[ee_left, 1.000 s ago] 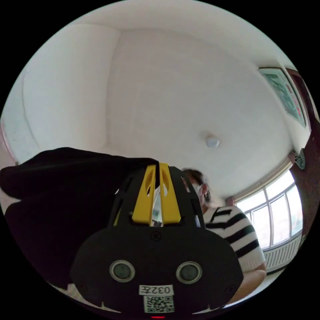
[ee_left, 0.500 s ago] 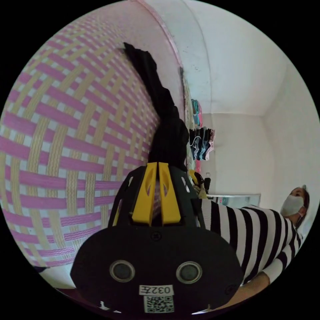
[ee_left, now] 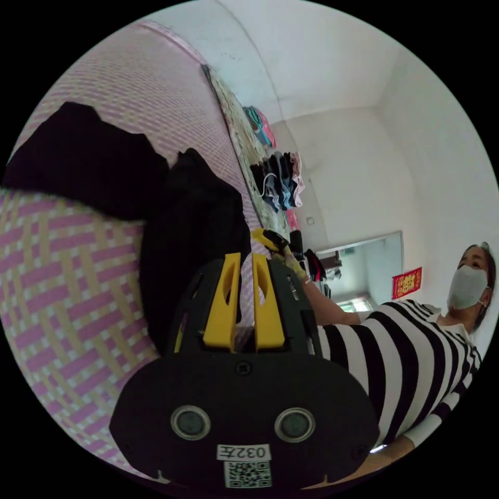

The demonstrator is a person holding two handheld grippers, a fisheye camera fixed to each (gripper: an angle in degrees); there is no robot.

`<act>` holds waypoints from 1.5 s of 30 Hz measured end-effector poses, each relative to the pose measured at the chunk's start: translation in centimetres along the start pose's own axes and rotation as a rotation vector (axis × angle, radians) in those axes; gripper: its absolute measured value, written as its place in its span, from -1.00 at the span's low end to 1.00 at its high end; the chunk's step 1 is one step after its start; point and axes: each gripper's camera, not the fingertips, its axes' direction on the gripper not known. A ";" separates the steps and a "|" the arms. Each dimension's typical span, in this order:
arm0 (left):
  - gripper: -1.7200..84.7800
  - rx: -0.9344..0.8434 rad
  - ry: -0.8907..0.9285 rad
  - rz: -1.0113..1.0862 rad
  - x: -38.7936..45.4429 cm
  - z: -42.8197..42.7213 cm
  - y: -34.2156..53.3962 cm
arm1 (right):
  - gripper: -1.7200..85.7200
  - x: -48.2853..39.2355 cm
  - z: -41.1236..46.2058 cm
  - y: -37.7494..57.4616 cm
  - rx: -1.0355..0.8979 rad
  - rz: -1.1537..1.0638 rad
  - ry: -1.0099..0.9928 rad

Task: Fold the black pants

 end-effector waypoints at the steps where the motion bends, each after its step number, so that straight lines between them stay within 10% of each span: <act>1: -0.95 -0.034 -0.005 0.012 -0.5 2.0 -1.9 | -0.79 -0.9 0.2 -0.8 0.000 -0.029 -0.003; 11: -0.96 -0.138 -0.007 0.035 -5.2 13.2 -8.9 | -0.87 -6.3 6.5 -2.6 -0.185 -0.129 0.109; 28: -0.75 -0.024 -0.170 0.106 -6.3 12.7 -5.7 | -0.98 -24.7 7.1 20.3 -0.186 -0.847 0.061; 45: -0.69 -0.283 -0.602 0.325 3.6 29.1 -15.0 | -0.98 -15.1 -2.1 27.7 -0.071 -0.446 0.046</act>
